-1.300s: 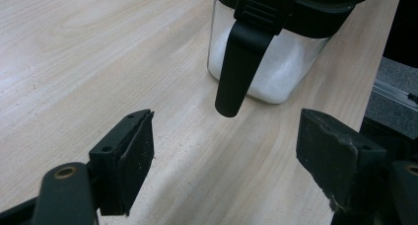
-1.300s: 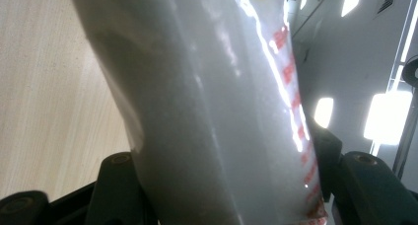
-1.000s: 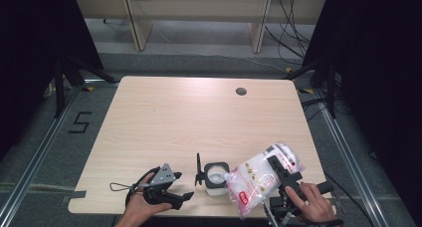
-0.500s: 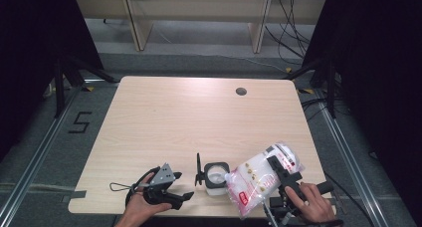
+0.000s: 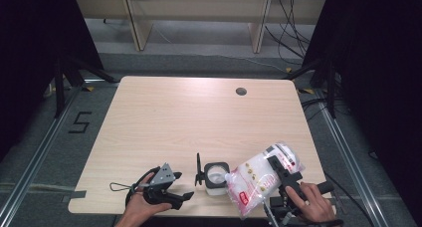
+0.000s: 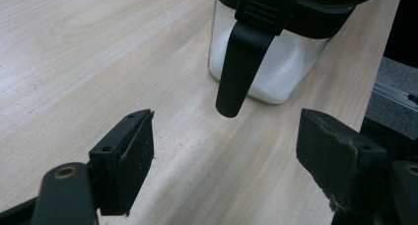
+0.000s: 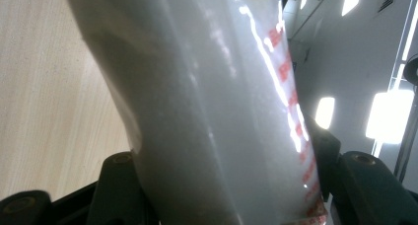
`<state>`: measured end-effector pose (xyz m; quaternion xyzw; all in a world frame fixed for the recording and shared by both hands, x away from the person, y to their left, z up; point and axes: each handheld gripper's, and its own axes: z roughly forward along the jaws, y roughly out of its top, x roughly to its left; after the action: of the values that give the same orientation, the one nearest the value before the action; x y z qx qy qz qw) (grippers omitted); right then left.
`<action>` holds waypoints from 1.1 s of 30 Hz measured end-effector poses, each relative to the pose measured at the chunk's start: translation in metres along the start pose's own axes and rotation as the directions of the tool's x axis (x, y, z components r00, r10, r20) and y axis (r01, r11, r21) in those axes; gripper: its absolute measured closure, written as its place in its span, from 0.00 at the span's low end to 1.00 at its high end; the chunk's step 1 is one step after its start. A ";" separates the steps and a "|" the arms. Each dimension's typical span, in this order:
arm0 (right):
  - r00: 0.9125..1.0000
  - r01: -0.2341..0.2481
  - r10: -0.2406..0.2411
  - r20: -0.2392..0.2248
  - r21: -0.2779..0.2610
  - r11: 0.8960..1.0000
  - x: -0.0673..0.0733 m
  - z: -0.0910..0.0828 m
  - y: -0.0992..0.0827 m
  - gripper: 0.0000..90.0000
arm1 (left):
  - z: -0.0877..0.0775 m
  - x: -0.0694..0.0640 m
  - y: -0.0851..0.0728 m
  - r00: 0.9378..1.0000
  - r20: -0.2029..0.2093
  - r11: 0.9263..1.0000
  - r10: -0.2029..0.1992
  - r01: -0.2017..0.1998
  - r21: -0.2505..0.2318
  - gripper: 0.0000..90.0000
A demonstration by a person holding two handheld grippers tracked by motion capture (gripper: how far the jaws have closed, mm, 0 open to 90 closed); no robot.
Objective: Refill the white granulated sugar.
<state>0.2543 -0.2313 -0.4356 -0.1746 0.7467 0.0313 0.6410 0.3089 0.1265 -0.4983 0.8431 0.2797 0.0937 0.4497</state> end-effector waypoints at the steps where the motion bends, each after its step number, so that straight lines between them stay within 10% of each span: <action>1: 1.000 0.000 0.000 0.002 0.003 1.000 0.000 0.000 0.001 0.50 | 0.000 0.000 0.000 1.000 0.000 1.000 -0.004 0.004 0.001 0.24; 33: 0.996 -0.090 0.090 0.011 0.018 0.996 0.001 -0.002 -0.006 0.52 | 0.000 0.000 0.000 1.000 -0.002 1.000 -0.004 0.004 0.001 0.24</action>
<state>0.2538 -0.2376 -0.4349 -0.1346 0.7507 0.0544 0.6445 0.3086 0.1267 -0.4981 0.8428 0.2815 0.0934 0.4492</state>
